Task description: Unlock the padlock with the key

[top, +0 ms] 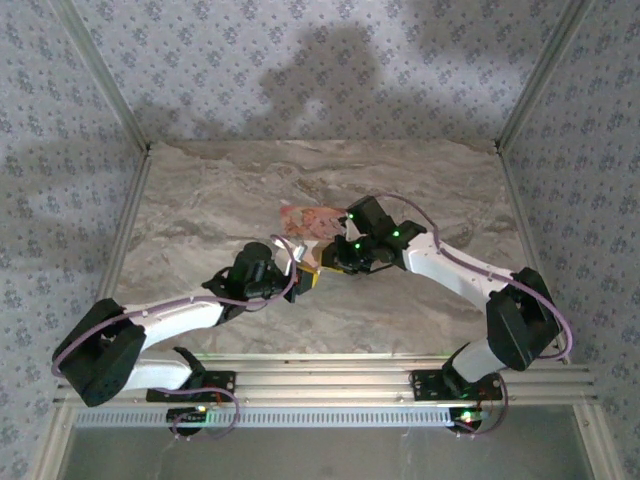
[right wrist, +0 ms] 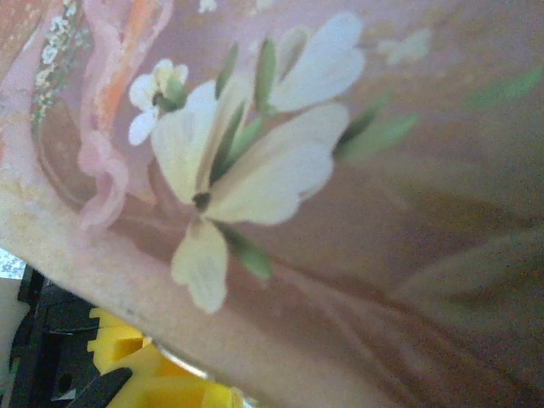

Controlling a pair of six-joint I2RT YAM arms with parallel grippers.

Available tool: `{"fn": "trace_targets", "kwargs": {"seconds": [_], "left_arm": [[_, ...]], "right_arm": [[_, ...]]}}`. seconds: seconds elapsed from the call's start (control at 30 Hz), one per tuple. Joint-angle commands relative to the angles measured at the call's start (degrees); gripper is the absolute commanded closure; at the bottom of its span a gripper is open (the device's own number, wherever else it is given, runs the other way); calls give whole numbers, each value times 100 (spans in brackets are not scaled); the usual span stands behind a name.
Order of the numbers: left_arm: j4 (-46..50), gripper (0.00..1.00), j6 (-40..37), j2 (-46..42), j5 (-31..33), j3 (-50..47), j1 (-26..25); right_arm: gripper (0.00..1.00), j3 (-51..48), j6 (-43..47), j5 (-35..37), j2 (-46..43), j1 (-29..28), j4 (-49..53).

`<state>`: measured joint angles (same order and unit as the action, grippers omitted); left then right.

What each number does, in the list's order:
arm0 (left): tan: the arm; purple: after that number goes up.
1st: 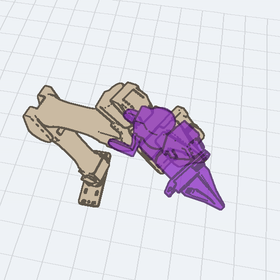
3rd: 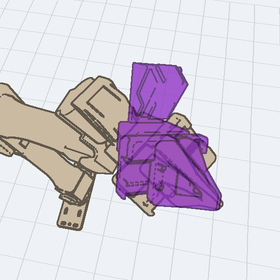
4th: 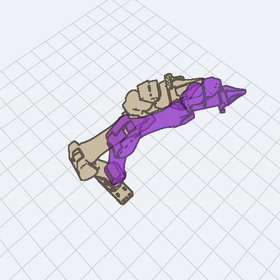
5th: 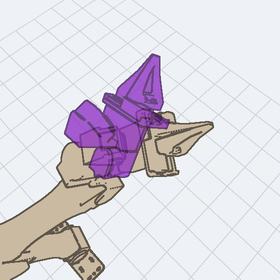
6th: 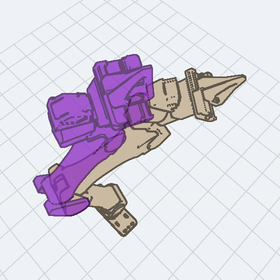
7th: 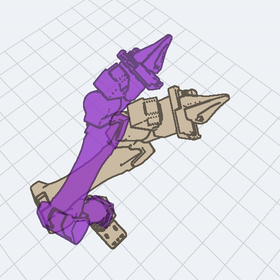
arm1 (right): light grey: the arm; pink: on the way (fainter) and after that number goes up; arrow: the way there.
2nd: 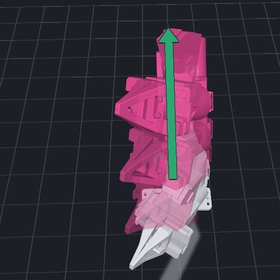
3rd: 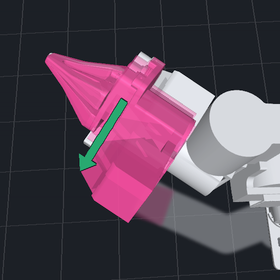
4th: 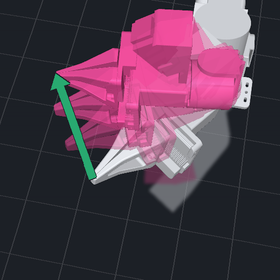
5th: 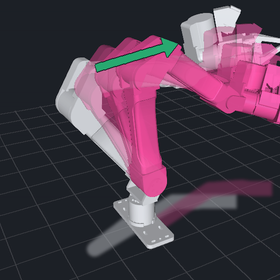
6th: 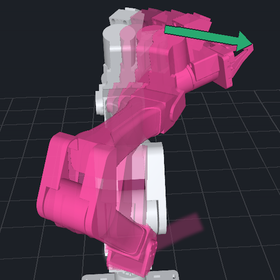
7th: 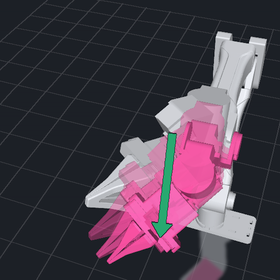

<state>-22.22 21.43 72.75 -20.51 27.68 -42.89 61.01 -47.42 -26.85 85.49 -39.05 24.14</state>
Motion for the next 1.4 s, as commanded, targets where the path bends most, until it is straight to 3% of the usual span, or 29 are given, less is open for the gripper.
{"fn": "trace_targets", "kwargs": {"seconds": [0.0,1.37], "left_arm": [[-669,100,-104,-17,228,231,-30],[-204,100,-579,177,269,233,-230]], "right_arm": [[100,250,-23,-769,-103,25,20],[100,271,145,-716,-94,259,157]]}}
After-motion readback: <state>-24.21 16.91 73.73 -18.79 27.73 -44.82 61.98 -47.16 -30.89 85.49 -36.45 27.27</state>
